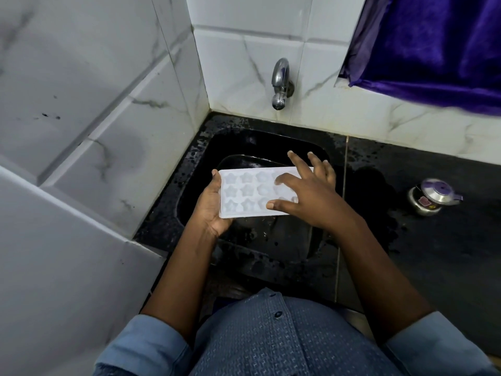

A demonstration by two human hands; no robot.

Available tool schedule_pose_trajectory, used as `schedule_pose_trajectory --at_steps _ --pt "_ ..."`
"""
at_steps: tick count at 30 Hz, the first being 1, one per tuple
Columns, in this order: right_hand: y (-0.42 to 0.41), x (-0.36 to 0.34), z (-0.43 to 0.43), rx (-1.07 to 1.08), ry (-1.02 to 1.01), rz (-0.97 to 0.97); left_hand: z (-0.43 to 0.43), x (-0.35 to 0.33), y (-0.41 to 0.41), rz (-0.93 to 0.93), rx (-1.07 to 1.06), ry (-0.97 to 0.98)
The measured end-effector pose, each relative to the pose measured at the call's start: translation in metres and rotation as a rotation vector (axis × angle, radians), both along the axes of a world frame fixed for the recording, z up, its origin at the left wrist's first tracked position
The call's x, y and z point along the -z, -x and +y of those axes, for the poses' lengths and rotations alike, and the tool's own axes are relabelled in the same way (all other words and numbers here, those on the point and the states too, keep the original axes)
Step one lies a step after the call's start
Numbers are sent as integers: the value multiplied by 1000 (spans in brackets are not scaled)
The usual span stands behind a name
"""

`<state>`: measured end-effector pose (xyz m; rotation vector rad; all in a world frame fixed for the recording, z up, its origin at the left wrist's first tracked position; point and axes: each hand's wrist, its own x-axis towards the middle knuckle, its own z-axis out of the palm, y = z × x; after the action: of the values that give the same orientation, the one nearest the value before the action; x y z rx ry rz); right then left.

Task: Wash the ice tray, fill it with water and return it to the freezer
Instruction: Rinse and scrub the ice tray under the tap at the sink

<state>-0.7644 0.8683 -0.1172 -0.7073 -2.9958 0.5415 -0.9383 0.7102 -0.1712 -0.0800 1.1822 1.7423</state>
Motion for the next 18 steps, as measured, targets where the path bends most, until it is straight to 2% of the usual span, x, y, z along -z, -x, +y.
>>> schedule_pose_trajectory --at_steps 10,18 --pt "-1 3 -6 21 -26 -96 0 -4 0 6 -7 16" --pt "-1 6 -5 10 -9 -67 -1 -8 -6 2 19 23"
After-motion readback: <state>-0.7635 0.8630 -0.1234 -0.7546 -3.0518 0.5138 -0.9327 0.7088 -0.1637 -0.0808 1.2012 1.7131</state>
